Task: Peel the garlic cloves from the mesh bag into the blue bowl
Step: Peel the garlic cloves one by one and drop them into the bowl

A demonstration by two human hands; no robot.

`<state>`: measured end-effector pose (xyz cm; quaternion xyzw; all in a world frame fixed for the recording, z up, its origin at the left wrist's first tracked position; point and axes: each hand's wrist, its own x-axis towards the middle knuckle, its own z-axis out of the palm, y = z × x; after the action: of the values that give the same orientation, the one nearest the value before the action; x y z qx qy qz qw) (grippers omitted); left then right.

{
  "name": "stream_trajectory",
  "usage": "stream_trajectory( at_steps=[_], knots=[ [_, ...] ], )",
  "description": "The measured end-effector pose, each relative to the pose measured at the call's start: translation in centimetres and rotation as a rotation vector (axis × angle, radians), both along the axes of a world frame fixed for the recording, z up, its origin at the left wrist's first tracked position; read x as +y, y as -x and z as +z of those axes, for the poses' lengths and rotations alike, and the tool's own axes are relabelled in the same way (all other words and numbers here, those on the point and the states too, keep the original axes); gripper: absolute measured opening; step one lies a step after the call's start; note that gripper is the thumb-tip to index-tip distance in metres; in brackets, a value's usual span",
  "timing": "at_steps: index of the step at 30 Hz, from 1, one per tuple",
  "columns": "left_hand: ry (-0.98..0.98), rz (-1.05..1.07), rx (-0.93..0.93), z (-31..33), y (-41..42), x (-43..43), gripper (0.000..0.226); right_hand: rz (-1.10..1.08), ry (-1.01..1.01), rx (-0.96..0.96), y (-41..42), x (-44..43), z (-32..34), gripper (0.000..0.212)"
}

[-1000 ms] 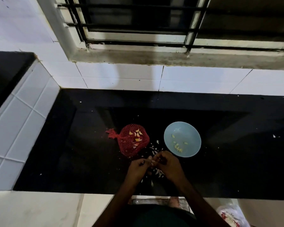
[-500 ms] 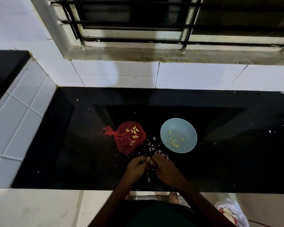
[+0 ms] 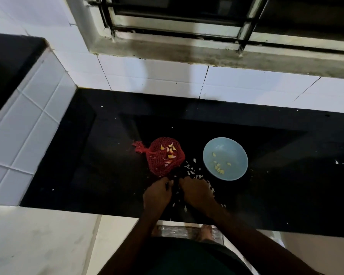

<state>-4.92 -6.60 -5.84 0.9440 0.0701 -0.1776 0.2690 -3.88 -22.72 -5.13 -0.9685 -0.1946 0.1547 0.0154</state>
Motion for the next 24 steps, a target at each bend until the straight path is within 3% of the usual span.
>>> stream_trajectory(
  at_steps=[11, 24],
  knots=[
    [-0.007, -0.031, -0.044, -1.0, -0.1, 0.7, 0.028, 0.039, 0.258, -0.042, 0.4, 1.6, 0.1, 0.023],
    [0.023, -0.073, -0.017, -0.7, -0.3, 1.0, 0.027, 0.011, 0.252, -0.056, 1.0, 2.9, 0.9, 0.035]
  ],
)
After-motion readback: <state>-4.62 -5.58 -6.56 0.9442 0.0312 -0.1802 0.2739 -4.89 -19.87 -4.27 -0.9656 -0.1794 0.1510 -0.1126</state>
